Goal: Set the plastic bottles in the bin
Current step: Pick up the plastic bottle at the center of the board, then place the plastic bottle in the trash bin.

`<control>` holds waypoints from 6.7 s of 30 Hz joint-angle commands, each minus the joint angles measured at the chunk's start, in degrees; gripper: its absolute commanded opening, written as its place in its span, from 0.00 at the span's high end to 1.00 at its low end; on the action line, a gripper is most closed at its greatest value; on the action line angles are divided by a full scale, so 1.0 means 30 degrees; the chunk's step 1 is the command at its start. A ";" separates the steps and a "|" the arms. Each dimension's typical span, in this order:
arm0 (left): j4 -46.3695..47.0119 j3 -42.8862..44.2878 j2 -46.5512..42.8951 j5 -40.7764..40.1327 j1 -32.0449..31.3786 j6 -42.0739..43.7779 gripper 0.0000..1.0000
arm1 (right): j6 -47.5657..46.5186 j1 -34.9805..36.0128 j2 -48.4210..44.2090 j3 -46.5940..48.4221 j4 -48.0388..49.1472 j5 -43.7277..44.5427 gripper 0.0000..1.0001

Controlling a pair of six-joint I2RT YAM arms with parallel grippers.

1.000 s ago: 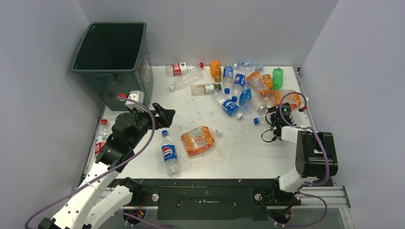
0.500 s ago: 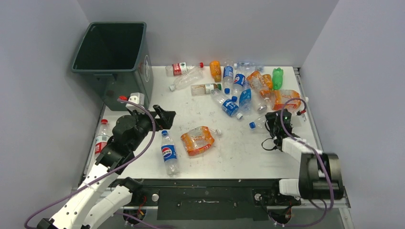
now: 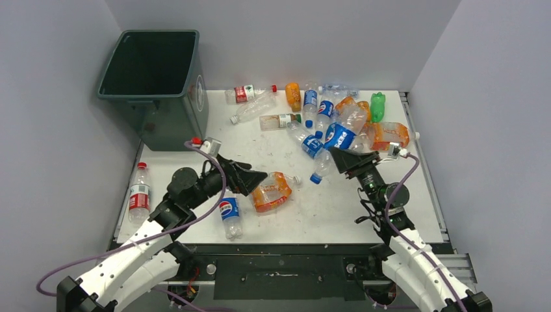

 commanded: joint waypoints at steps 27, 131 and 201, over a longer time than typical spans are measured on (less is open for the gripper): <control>0.5012 0.2655 0.5036 0.5331 -0.6303 0.0483 0.33 | -0.2881 0.9975 0.4497 0.1234 1.0468 -0.0739 0.65; 0.1523 1.0899 0.4068 -0.3562 -0.8461 0.1441 0.03 | -1.0671 1.0106 -0.4418 0.2528 -0.2741 -0.1324 0.76; 0.4444 1.8130 0.5517 -1.7453 -0.2623 2.1162 1.00 | -0.8627 1.0094 -0.5668 0.2604 -1.2299 0.8028 0.10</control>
